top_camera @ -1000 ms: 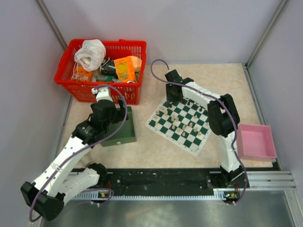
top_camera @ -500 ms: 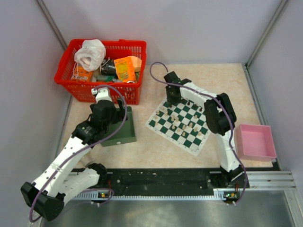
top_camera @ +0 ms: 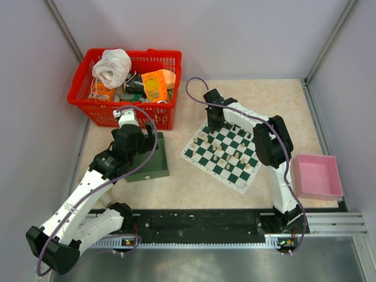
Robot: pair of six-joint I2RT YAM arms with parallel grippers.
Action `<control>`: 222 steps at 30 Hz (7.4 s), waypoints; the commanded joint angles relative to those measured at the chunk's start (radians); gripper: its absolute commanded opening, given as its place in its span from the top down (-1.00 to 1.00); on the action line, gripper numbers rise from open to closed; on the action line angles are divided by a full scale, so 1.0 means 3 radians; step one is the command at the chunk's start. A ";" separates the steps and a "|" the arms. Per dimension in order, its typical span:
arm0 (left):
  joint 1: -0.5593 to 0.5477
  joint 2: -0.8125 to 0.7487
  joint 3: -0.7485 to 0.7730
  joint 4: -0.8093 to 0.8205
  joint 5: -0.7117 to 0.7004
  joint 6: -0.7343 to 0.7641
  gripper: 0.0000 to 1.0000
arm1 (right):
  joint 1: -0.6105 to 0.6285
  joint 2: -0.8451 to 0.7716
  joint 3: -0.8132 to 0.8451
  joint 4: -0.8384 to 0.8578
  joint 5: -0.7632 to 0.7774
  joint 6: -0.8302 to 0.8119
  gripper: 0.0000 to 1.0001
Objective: Set up the chess pieces on the board
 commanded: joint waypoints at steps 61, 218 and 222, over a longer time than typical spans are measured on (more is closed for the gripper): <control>0.0056 -0.0008 -0.0027 0.0117 0.0050 0.0016 -0.97 | -0.0253 -0.0265 0.0182 -0.0063 0.0118 -0.0041 0.67; 0.0153 -0.0151 -0.0094 0.0229 0.0290 -0.0147 -0.97 | -0.1158 -0.2750 -0.2891 0.0285 -0.0056 0.0328 0.07; 0.0158 -0.0161 -0.0104 0.0255 0.0224 -0.0183 -0.97 | -0.1148 -0.2928 -0.2804 0.0305 -0.0327 0.0246 0.08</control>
